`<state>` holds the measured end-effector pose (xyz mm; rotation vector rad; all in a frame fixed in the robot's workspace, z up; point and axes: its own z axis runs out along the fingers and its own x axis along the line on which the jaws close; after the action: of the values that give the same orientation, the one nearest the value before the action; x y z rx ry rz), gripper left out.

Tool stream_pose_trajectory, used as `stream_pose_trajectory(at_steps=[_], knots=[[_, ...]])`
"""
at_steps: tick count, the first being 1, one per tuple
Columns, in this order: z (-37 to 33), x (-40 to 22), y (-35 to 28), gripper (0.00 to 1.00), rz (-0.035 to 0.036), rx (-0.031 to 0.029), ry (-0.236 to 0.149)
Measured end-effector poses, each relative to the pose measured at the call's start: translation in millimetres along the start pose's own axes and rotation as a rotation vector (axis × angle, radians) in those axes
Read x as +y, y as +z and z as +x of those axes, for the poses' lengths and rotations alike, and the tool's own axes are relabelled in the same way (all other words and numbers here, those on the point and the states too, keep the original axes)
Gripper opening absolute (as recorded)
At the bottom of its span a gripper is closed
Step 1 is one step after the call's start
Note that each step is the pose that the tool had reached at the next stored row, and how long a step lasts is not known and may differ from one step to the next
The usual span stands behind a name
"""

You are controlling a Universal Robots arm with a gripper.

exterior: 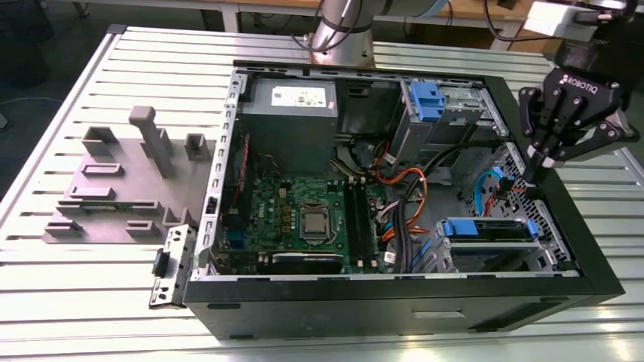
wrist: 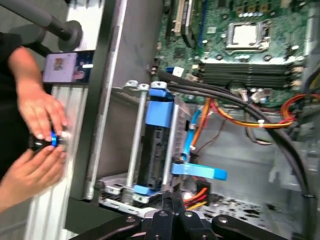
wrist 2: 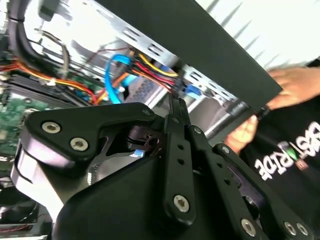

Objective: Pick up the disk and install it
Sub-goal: 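Insert the first disk wire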

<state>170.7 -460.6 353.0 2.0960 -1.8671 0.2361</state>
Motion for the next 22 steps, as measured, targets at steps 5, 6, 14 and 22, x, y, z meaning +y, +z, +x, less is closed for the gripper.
stream_pose_trajectory(at_steps=[5, 6, 14, 22], knots=[[-0.6, -1.6, 2.2, 0.11, -0.0035, -0.0189, -0.025], [-0.8, -1.9, 2.5, 0.11, -0.0008, -0.0176, -0.034], [-0.8, -2.8, 2.9, 0.11, 0.0042, -0.0151, -0.053], [-1.0, -3.0, 3.8, 0.24, 0.0204, -0.0085, -0.100]])
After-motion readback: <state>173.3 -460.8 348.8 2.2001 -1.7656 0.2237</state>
